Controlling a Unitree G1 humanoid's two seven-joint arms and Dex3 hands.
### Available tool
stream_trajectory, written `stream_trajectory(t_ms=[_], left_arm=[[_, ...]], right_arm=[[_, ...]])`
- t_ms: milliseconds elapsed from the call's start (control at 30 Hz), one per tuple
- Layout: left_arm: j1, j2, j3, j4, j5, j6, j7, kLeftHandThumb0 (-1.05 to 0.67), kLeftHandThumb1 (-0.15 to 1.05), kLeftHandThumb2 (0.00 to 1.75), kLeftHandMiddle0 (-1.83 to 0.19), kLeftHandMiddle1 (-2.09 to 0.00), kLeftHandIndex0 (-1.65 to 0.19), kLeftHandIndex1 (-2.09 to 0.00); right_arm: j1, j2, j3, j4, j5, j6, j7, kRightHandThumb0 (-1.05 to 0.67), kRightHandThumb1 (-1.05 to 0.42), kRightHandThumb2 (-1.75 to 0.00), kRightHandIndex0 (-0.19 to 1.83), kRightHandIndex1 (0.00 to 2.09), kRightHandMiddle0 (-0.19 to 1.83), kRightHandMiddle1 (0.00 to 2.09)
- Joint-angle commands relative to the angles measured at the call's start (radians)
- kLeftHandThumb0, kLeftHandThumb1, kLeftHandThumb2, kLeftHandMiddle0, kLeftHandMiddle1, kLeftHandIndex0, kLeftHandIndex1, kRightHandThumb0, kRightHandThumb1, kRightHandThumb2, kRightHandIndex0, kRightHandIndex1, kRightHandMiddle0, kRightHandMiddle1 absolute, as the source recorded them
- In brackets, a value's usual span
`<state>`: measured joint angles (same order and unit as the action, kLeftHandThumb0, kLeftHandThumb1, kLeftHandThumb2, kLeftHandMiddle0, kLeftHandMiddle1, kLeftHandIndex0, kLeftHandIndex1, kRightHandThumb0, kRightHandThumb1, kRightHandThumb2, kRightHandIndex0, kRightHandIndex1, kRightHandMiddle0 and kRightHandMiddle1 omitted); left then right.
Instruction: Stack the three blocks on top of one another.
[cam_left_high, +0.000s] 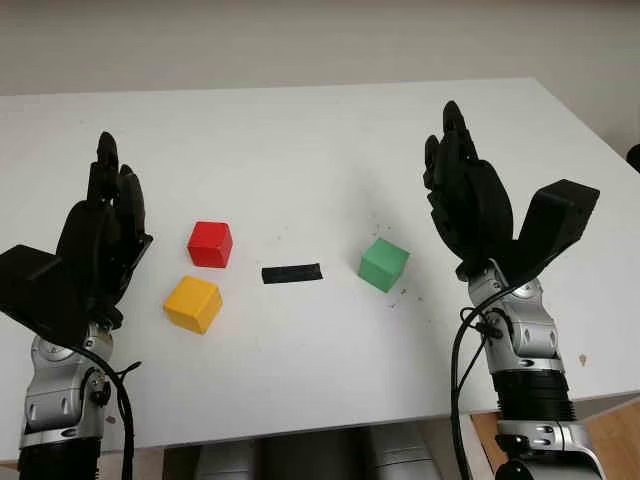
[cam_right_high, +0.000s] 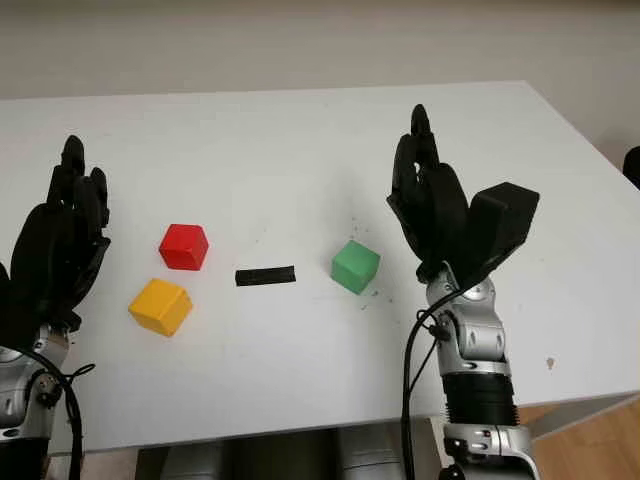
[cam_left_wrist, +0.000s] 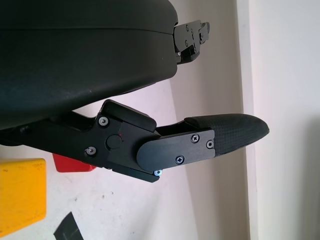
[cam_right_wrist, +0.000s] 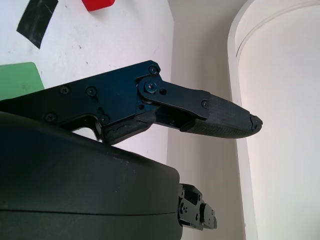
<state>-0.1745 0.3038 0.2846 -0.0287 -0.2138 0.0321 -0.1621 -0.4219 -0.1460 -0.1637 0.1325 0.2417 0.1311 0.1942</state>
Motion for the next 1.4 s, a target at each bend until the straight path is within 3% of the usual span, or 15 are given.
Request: stream_trajectory(t_ms=[0,333,500,667,867,967,1133,1367], left_arm=[[0.02,-0.008,-0.005,-0.033,-0.001,-0.001,-0.003,-0.84,1.05,0.58,0.19,0.0,0.19,0.0],[0.015,-0.001,-0.028,-0.016,0.04,0.002,0.006,-0.76,1.05,0.6,0.19,0.0,0.19,-0.01],[0.019,0.02,-0.02,-0.065,0.129,0.001,0.069,-0.65,1.05,0.46,0.06,-0.08,0.04,-0.09],[0.015,0.11,-0.025,-0.105,0.298,0.013,0.111,-0.61,1.05,0.26,-0.33,-0.11,-0.26,-0.19],[-0.027,0.297,-0.04,-0.084,0.396,0.018,-0.003,-0.51,1.02,0.08,-0.25,-0.03,-0.33,-0.17],[-0.09,0.428,-0.09,-0.021,0.528,-0.029,-0.037,-0.54,0.98,0.05,-0.19,-0.03,-0.38,-0.15],[-0.227,0.532,-0.19,0.071,0.638,-0.067,-0.119,-0.54,0.92,0.04,-0.16,-0.04,-0.44,-0.12],[-0.422,0.546,-0.315,0.237,0.676,-0.127,-0.24,-0.59,0.86,0.04,-0.23,-0.06,-0.52,-0.1]], right_arm=[[0.021,0.003,0.0,-0.037,0.005,0.01,-0.005,-0.78,-1.05,-0.71,-0.19,0.0,-0.19,0.0],[-0.013,0.002,0.02,0.022,-0.006,0.018,0.004,-0.78,-1.05,-0.71,-0.19,0.0,-0.19,0.0],[-0.015,-0.005,0.015,0.023,0.001,0.009,0.023,-0.78,-1.05,-0.71,-0.19,0.0,-0.19,0.0],[-0.006,-0.004,0.011,0.003,0.002,0.013,0.023,-0.78,-1.05,-0.72,-0.19,0.0,-0.19,0.0],[0.003,-0.009,0.012,-0.018,0.003,0.025,0.029,-0.78,-1.05,-0.73,-0.19,0.0,-0.19,0.0],[0.003,-0.009,0.013,-0.025,0.004,0.032,0.032,-0.78,-1.05,-0.73,-0.19,0.0,-0.19,0.0],[0.007,-0.004,0.013,-0.03,0.002,0.038,0.023,-0.77,-1.05,-0.73,-0.19,0.0,-0.19,0.0],[0.005,0.002,0.022,-0.023,-0.006,0.031,0.014,-0.78,-1.05,-0.73,-0.19,0.0,-0.19,0.0]])
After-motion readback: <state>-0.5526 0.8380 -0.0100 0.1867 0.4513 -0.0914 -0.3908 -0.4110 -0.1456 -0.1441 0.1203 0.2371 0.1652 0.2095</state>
